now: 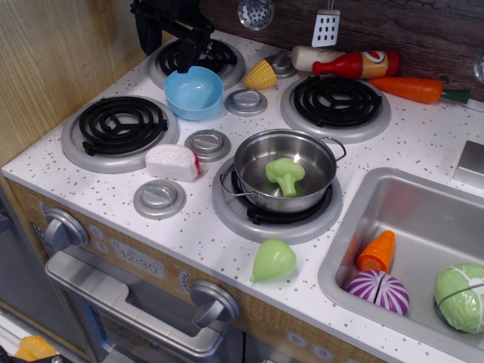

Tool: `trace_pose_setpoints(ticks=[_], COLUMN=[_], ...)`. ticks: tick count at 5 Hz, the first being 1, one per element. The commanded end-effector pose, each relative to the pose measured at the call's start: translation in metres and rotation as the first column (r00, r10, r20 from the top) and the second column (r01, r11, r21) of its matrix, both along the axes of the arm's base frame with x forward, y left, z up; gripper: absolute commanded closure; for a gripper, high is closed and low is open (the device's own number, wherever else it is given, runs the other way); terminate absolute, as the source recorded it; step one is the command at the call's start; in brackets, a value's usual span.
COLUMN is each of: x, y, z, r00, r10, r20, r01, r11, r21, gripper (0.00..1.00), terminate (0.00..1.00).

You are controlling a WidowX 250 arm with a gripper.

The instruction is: Take broccoli out of pan

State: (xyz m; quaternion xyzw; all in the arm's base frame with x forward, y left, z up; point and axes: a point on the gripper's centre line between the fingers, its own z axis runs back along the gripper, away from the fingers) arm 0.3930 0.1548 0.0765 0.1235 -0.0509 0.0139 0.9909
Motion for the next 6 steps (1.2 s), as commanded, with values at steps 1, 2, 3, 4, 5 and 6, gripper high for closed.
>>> trace_pose_setpoints(ticks=[1, 2, 3, 4, 5, 6], x=[0.0, -0.005, -0.031, -0.054, -0.067, -0.074], y=[0.0, -0.012, -0.053, -0.097, -0.138, -0.16], z=[0.0, 0.015, 0.05, 0.06, 0.054, 0.041], r00=[1.0, 0.999, 0.997, 0.996, 0.994, 0.994], r10=[0.0, 0.0, 0.046, 0.073, 0.102, 0.106], r20=[0.0, -0.041, -0.053, -0.041, -0.029, -0.023], r01=[0.0, -0.001, -0.045, -0.074, -0.104, -0.107], r11=[1.0, 1.0, 0.999, 0.997, 0.993, 0.992], r21=[0.0, -0.011, 0.025, -0.019, -0.058, -0.066], gripper=[0.0, 0.0, 0.0, 0.0, 0.0, 0.0], terminate=[0.0, 0.0, 0.0, 0.0, 0.0, 0.0])
